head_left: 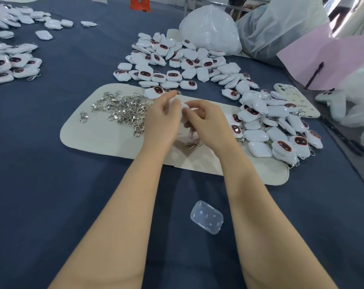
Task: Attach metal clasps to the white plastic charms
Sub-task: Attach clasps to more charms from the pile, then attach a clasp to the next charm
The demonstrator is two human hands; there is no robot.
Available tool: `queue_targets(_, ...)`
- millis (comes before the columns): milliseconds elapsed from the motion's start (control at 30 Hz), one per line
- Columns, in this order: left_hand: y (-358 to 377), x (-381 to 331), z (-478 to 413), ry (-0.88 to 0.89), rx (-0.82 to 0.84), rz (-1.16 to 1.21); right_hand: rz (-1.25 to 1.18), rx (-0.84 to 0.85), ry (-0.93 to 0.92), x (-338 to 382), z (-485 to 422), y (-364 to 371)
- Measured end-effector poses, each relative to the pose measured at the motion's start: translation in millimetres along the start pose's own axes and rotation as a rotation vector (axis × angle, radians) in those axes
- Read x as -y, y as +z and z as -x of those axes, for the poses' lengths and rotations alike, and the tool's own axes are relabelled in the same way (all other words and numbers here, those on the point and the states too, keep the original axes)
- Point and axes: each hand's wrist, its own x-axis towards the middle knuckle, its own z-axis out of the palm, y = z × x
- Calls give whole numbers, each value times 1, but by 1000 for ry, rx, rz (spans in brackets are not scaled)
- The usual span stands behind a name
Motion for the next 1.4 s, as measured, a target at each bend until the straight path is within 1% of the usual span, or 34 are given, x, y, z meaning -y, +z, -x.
queue_targets(33, 1, 0, 1, -21, -6, 35, 10, -51, -1, 1, -1, -3)
queue_targets(67, 1, -1, 1, -40, -17, 89, 30, -144, -1, 1, -3, -7)
queue_targets(167, 5, 0, 3, -78, -66, 192, 18, -576, 43, -3, -4, -31)
queue_targets(200, 6, 0, 3, -87, -84, 198, 20, -696, 74, -6, -3, -40)
queue_targets(233, 7, 1, 4, -95, -99, 198, 58, -780, 122, -10, -2, -49)
queue_targets(300, 10, 2, 4, -118, -114, 207, 224, -882, 226, -18, -2, -59)
queue_targets(333, 11, 2, 3, -133, -122, 216, 296, -919, 229, -19, -2, -59)
queue_targets(367, 13, 1, 2, -148, -132, 235, 342, -954, 175, -16, -1, -55)
queue_targets(400, 14, 0, 0, -167, -145, 267, 366, -969, 84, -13, -1, -49)
queue_targets(433, 15, -1, -2, -188, -159, 308, 367, -947, -13, -9, -2, -41)
queue_targets(467, 16, -3, -5, -205, -174, 346, 335, -884, -87, -6, -6, -32)
queue_targets(500, 18, -4, -8, -216, -193, 374, 286, -775, -120, -3, -11, -23)
queue_targets(567, 20, -8, -15, -223, -242, 419, 230, -491, -83, 2, -26, -7)
queue_targets(633, 19, -12, -26, -226, -315, 479, 251, -246, -42, 5, -43, 10)
queue_targets(667, 18, -13, -33, -223, -360, 503, 262, -172, -39, 7, -51, 18)
queue_targets(733, 13, -14, -46, -217, -441, 531, 271, -95, -41, 10, -68, 35)
queue_targets(833, 6, -12, -63, -212, -500, 581, 322, -24, -7, 11, -92, 56)
queue_targets(933, 1, -9, -70, -206, -548, 553, 541, 26, 94, 9, -107, 73)
queue_targets(1000, 0, -8, -71, -209, -549, 511, 606, -2, 99, 10, -109, 78)
queue_targets(1100, 1, -6, -69, -209, -537, 470, 567, -80, 32, 13, -107, 77)
queue_targets(1133, 1, -6, -67, -206, -532, 453, 524, -115, 8, 15, -104, 74)
queue_targets(1167, 2, -7, -66, -197, -516, 433, 431, -155, -4, 16, -102, 68)
queue_targets(1267, 7, -9, -58, -191, -393, 333, -47, -275, 49, 21, -87, 43)
queue_targets(1333, 12, -13, -50, -192, -243, 297, -315, -275, 92, 25, -74, 25)
queue_targets(1367, 15, -15, -46, -195, -169, 289, -369, -250, 88, 26, -66, 19)
queue_targets(1400, 17, -17, -41, -194, -124, 287, -341, -228, 74, 26, -58, 15)
